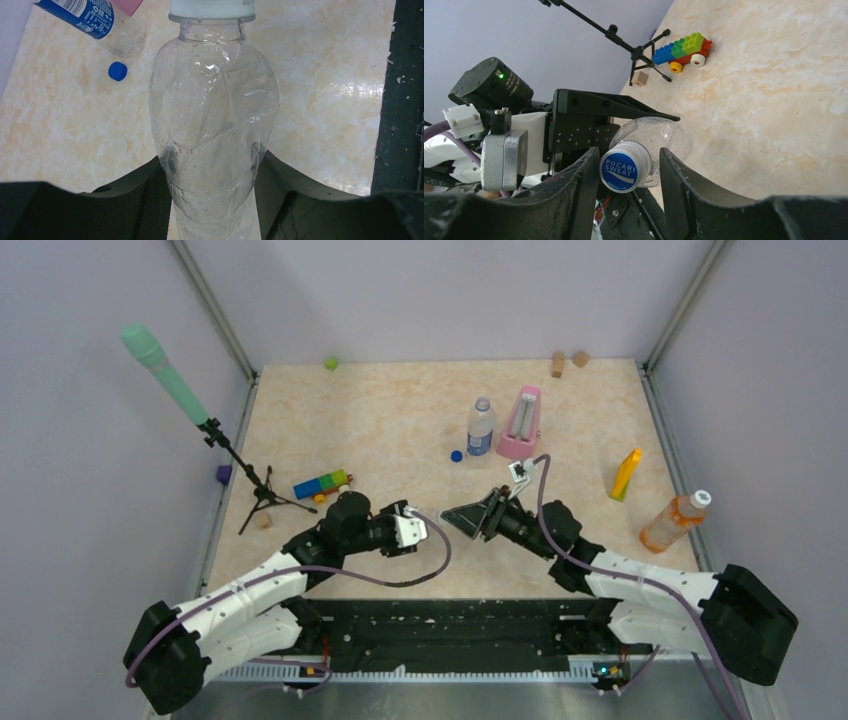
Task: Unscrew the bottle caps
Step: Unscrew the bottle cap from the plastic bottle.
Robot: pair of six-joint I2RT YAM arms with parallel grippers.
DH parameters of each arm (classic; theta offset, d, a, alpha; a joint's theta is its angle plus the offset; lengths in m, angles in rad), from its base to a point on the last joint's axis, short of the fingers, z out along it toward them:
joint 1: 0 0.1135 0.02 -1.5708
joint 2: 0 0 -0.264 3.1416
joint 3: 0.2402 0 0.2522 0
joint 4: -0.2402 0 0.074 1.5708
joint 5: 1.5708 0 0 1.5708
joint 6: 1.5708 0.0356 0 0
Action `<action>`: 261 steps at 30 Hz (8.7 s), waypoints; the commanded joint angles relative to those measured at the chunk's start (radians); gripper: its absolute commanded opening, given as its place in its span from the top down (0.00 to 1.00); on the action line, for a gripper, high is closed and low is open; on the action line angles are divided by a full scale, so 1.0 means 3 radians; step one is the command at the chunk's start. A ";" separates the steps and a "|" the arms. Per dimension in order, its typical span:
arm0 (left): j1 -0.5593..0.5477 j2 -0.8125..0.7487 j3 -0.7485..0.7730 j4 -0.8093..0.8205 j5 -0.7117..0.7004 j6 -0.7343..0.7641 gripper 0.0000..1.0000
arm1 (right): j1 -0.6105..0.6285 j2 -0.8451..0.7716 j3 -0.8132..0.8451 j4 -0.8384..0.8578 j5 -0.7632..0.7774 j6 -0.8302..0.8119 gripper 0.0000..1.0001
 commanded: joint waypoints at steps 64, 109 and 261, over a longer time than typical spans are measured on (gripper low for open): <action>0.0011 -0.0230 -0.0128 0.0750 -0.0228 -0.0223 1.00 | 0.0051 -0.0600 -0.0142 -0.0392 0.0643 0.0152 0.30; -0.0010 -0.0215 -0.0001 0.0628 -0.0301 -0.0283 1.00 | 0.0044 -0.0900 0.0589 -0.1624 0.0426 0.0675 0.29; 0.0559 0.0595 0.0824 -0.0331 0.0701 0.0272 1.00 | -0.0352 0.0104 0.1021 -0.1181 -0.0691 -0.1009 0.80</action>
